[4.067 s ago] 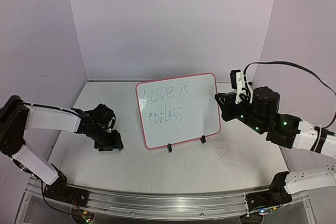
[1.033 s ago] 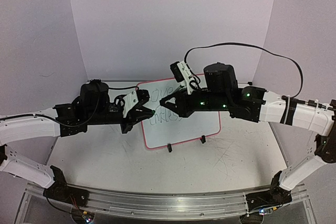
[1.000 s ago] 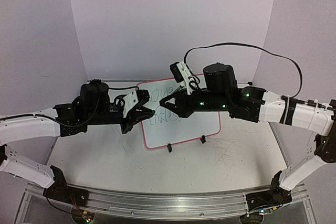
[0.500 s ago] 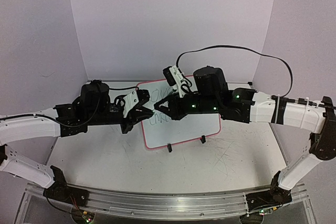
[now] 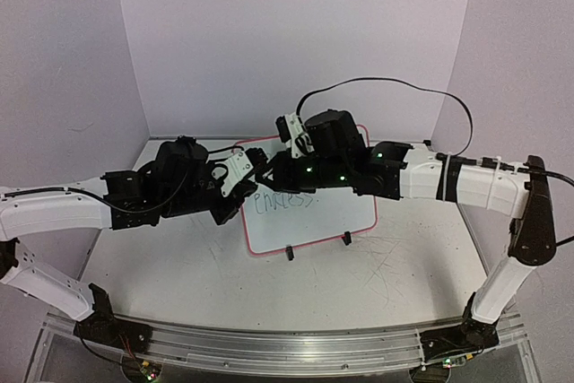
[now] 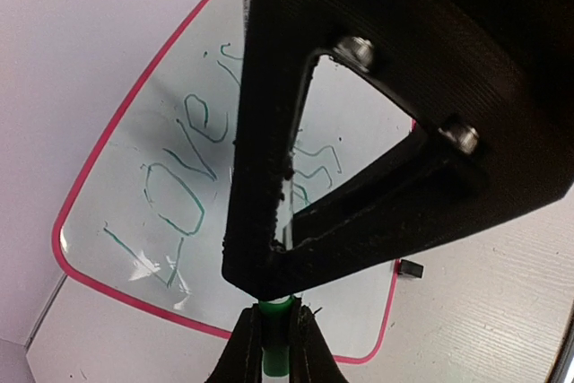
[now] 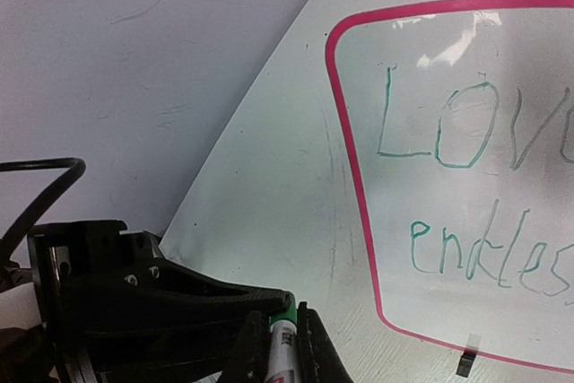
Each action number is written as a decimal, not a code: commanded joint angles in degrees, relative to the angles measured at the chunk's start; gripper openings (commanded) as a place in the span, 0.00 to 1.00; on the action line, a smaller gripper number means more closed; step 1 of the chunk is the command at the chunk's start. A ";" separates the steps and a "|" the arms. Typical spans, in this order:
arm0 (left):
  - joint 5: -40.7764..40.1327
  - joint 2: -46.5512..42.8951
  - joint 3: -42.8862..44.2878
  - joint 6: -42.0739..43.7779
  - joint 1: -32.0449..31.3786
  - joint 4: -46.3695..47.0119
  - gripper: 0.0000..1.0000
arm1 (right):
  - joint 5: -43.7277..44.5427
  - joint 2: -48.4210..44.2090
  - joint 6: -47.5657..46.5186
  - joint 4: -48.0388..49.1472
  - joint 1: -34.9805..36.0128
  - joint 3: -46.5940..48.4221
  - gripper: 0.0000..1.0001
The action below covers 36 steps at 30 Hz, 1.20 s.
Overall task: Write a sentence on the whiteboard
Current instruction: Insert the whiteboard marker without the cap into the pen cap, then place the whiteboard marker in the corner of the board.
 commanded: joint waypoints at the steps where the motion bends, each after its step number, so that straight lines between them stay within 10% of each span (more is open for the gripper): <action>1: 10.81 -1.69 5.58 -2.03 -2.23 8.75 0.00 | -17.53 4.76 -2.27 2.68 2.67 1.40 0.00; 7: 21.89 -3.76 4.80 -5.58 -2.24 5.39 0.00 | -31.99 4.34 -19.99 4.78 2.67 -2.03 0.00; 14: 15.60 -7.53 -0.32 -10.98 -2.23 2.22 0.00 | -22.39 -1.28 -19.50 4.62 2.20 -4.32 0.04; 21: 0.30 -15.50 -10.44 -25.34 -2.24 1.70 0.00 | -1.65 -16.93 -18.24 4.85 1.04 -10.29 0.97; 31: -25.01 -21.93 -19.35 -67.04 -2.22 -16.13 0.00 | 27.45 -36.84 -25.56 7.19 1.01 -19.15 0.98; 36: -21.71 -13.50 -19.87 -77.63 0.87 -23.49 0.00 | 29.05 -38.11 -26.72 7.20 1.04 -20.13 0.98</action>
